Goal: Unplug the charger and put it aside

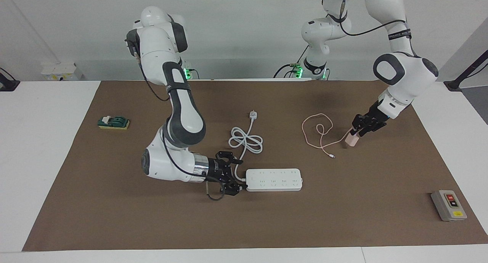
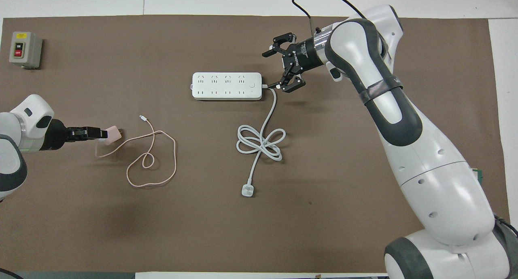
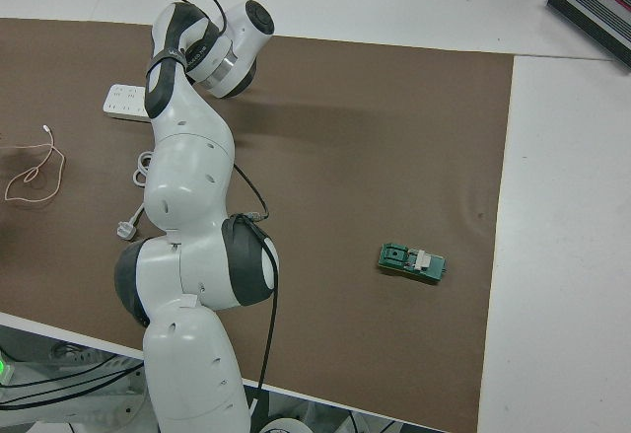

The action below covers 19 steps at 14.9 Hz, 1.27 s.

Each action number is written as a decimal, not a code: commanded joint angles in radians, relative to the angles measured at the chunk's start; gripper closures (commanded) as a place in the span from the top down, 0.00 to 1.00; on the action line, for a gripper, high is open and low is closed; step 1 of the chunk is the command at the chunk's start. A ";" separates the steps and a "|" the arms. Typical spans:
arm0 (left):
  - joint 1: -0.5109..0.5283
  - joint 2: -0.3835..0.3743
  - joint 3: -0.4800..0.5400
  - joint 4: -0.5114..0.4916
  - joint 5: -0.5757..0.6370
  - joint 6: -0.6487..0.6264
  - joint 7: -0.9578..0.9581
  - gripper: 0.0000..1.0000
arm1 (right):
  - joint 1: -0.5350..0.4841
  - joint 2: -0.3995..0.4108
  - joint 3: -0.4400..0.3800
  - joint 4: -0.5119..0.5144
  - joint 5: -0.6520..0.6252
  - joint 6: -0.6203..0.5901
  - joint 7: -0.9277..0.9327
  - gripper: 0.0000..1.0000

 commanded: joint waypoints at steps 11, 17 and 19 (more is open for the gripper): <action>0.008 -0.033 -0.008 0.592 0.331 -0.692 -0.390 1.00 | -0.075 -0.342 -0.077 -0.088 -0.513 -0.274 -0.271 1.00; -0.001 -0.067 -0.011 0.724 0.448 -0.754 -0.562 1.00 | -0.141 -0.443 -0.077 -0.088 -0.746 -0.376 -0.780 1.00; -0.003 -0.058 -0.011 0.745 0.446 -0.775 -0.561 1.00 | -0.164 -0.469 -0.077 -0.087 -0.788 -0.391 -0.975 1.00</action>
